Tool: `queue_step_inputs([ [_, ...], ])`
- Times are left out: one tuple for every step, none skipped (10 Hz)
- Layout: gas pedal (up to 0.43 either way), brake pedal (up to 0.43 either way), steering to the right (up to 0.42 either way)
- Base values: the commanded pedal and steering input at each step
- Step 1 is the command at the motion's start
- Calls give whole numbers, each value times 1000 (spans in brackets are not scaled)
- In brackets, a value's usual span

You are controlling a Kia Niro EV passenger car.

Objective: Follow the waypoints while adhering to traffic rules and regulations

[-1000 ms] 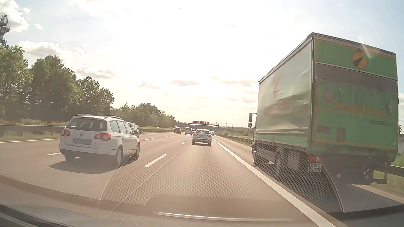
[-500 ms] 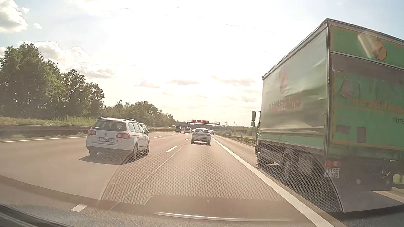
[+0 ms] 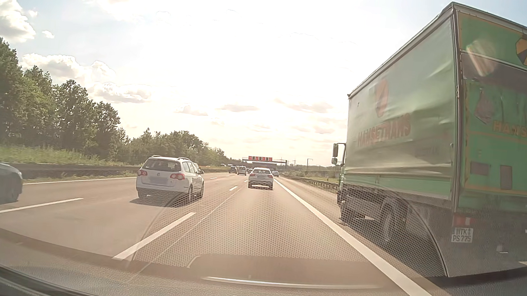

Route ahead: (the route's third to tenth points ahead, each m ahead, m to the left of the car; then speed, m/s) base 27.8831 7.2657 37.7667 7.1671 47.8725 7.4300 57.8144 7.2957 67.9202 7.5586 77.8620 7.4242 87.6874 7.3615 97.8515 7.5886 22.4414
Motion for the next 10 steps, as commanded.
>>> queue_step_inputs([
  [130,0,-3],
  [130,0,-5],
  [130,0,-5],
  [130,0,-5],
  [138,0,-5],
  [138,0,-6],
  [138,0,-6],
  [138,0,-6],
  [138,0,-4],
  [138,0,-1],
])
